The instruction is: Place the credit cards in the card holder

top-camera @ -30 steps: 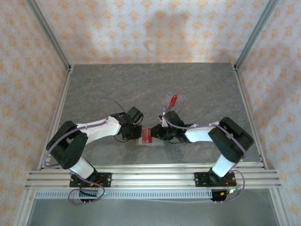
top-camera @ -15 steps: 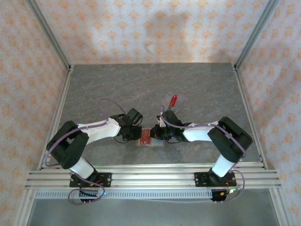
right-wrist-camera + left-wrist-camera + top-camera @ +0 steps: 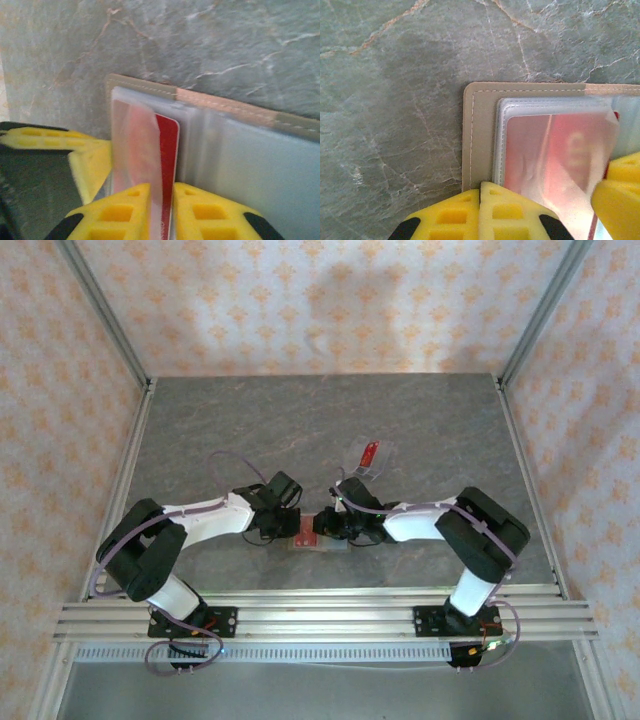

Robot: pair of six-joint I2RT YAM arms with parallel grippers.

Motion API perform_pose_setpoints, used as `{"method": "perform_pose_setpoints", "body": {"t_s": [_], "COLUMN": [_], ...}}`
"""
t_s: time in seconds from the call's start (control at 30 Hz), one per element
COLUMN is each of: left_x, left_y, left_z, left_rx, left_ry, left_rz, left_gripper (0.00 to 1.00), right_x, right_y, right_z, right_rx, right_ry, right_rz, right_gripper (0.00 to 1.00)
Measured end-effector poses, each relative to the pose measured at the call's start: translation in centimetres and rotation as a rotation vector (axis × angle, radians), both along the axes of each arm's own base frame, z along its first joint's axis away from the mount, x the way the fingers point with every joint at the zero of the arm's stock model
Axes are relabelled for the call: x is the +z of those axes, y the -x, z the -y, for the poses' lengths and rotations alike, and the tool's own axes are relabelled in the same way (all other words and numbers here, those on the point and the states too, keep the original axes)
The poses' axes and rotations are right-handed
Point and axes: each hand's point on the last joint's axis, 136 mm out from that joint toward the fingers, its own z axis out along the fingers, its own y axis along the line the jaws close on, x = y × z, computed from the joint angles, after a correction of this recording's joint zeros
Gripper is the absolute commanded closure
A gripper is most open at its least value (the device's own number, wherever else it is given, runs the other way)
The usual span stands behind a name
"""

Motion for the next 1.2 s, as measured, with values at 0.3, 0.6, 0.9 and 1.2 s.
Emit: {"method": "perform_pose_setpoints", "body": {"t_s": [0.3, 0.6, 0.9, 1.2], "left_x": [0.0, 0.0, -0.1, -0.1], "left_y": [0.0, 0.0, 0.1, 0.1], "left_z": [0.1, 0.1, 0.2, 0.2], "left_rx": [0.008, 0.019, 0.016, 0.018], "left_ry": [0.007, 0.004, 0.001, 0.0], "left_rz": [0.003, 0.004, 0.006, 0.004], "left_gripper": [1.0, 1.0, 1.0, 1.0], "right_x": [4.3, 2.3, -0.6, -1.2], "right_y": [-1.8, -1.6, -1.7, -1.9], "right_z": [0.7, 4.5, 5.6, 5.7], "right_rx": [0.038, 0.043, 0.067, 0.067], "right_ry": [0.16, 0.397, 0.51, 0.567], "right_rz": [0.08, 0.078, 0.051, 0.092], "right_gripper": [0.72, 0.74, 0.71, 0.71]}}
